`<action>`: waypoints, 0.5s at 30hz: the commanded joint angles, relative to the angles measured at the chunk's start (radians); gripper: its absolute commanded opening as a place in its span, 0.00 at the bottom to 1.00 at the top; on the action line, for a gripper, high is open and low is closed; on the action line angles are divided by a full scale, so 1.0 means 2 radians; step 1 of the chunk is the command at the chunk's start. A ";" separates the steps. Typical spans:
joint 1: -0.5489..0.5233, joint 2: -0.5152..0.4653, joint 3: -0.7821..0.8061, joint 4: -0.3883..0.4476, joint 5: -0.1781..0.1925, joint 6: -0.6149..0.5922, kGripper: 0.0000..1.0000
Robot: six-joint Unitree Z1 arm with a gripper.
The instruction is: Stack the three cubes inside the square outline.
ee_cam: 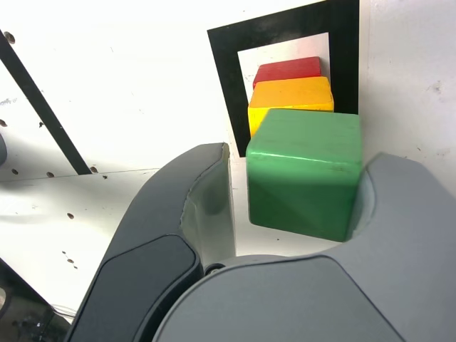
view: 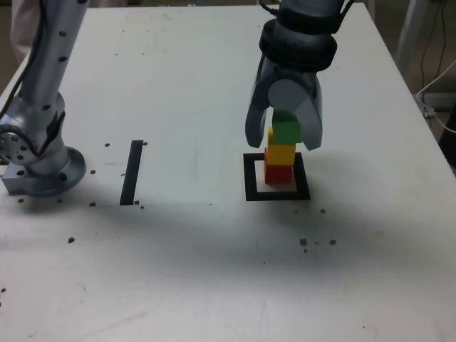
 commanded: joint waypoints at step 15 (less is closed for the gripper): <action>-0.001 -0.005 0.013 0.000 -0.002 0.002 0.99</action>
